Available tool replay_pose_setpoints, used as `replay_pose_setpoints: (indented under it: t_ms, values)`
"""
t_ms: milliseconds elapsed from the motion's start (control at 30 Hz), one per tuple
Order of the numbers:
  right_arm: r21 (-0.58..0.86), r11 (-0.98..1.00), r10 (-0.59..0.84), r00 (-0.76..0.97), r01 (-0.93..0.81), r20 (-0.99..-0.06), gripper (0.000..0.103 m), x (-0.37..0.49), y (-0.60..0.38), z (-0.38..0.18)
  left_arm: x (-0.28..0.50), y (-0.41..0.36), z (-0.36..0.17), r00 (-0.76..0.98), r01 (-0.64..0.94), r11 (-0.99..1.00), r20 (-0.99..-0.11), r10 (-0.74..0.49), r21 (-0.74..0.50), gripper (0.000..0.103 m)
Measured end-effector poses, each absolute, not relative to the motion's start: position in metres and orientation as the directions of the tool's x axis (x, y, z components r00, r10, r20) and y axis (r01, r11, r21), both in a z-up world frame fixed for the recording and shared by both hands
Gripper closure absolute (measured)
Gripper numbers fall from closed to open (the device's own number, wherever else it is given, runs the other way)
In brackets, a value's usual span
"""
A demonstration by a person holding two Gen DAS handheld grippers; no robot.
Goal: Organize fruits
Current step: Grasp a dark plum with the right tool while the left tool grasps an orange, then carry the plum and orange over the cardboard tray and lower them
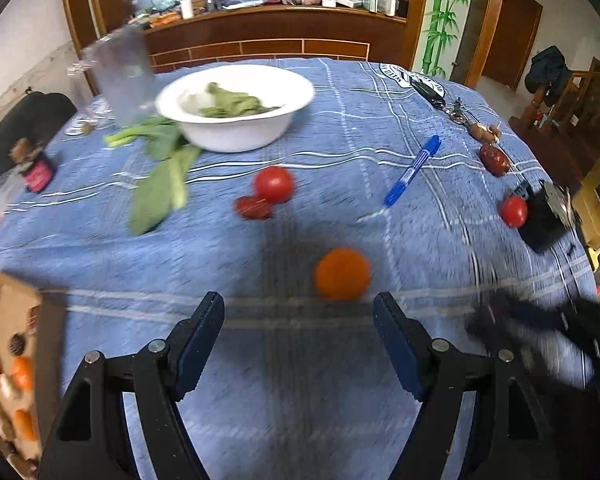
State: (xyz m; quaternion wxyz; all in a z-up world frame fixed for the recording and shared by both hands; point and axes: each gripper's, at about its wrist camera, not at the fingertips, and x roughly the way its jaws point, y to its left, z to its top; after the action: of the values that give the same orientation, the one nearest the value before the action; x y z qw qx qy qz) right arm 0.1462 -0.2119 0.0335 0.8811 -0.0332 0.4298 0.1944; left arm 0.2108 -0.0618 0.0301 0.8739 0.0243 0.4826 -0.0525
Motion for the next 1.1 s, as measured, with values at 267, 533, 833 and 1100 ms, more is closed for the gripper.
replay_pose_setpoints:
  t_ms: [267, 533, 833, 1100]
  values:
    - [0.165, 0.936, 0.320, 0.561, -0.310, -0.763, 0.077, 0.124, -0.234, 0.032, 0.225, -0.078, 0.007, 0.536, 0.126, 0.992, -0.840, -0.085, -0.020, 0.071]
    - [0.163, 0.953, 0.287, 0.594, -0.255, -0.751, 0.077, 0.101, -0.230, 0.040, 0.178, -0.052, 0.021, 0.536, 0.142, 0.989, -0.838, -0.098, -0.025, 0.072]
    - [0.160, 0.956, 0.276, 0.574, -0.246, -0.771, 0.076, 0.060, -0.201, 0.044, 0.077, 0.018, 0.025, 0.498, 0.097, 0.991, -0.858, -0.127, -0.091, 0.072]
    - [0.182, 0.949, 0.296, 0.533, -0.258, -0.793, 0.076, 0.022, -0.158, 0.033, 0.015, 0.060, 0.039, 0.541, 0.068, 0.995, -0.835, -0.097, -0.071, 0.071]
